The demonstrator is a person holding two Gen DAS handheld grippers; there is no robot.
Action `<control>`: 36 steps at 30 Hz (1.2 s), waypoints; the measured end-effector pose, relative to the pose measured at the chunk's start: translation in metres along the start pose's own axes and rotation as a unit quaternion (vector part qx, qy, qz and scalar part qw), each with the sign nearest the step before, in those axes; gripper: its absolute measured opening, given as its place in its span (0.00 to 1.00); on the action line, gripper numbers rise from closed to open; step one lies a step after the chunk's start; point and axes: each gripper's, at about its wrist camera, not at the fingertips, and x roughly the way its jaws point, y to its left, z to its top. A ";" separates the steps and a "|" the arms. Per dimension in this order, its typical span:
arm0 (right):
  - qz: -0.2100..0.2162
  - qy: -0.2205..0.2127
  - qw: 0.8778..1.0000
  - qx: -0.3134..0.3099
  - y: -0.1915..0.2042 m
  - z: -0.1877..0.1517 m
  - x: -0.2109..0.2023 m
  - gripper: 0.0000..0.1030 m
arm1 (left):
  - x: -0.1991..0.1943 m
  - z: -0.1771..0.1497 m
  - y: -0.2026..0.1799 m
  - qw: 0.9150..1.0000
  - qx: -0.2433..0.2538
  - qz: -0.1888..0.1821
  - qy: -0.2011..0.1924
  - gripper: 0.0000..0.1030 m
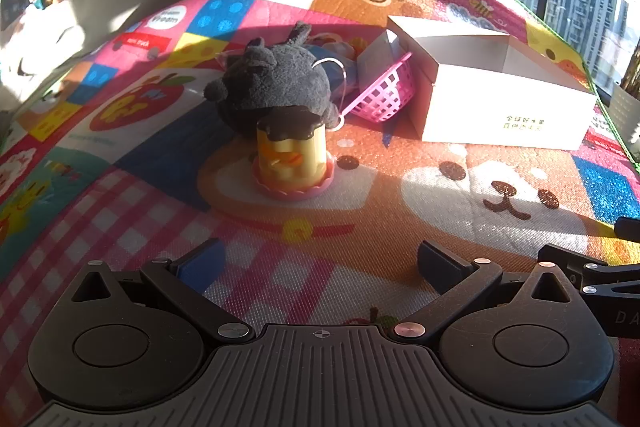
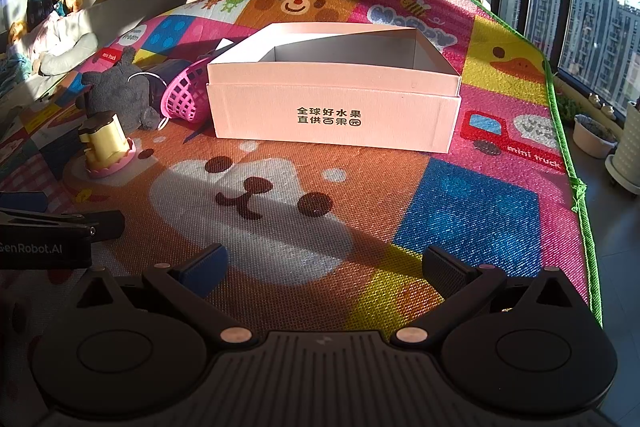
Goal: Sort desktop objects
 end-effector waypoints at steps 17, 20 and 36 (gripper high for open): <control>0.000 0.000 1.000 0.001 0.000 0.000 0.001 1.00 | 0.000 0.000 0.000 1.000 0.001 0.001 0.000 1.00; 0.000 0.000 1.000 0.000 0.000 0.000 0.001 1.00 | 0.000 -0.001 0.000 1.000 0.000 0.001 -0.001 1.00; 0.000 0.000 1.000 0.000 0.000 0.000 0.001 1.00 | 0.000 0.000 0.000 1.000 0.000 0.001 0.000 1.00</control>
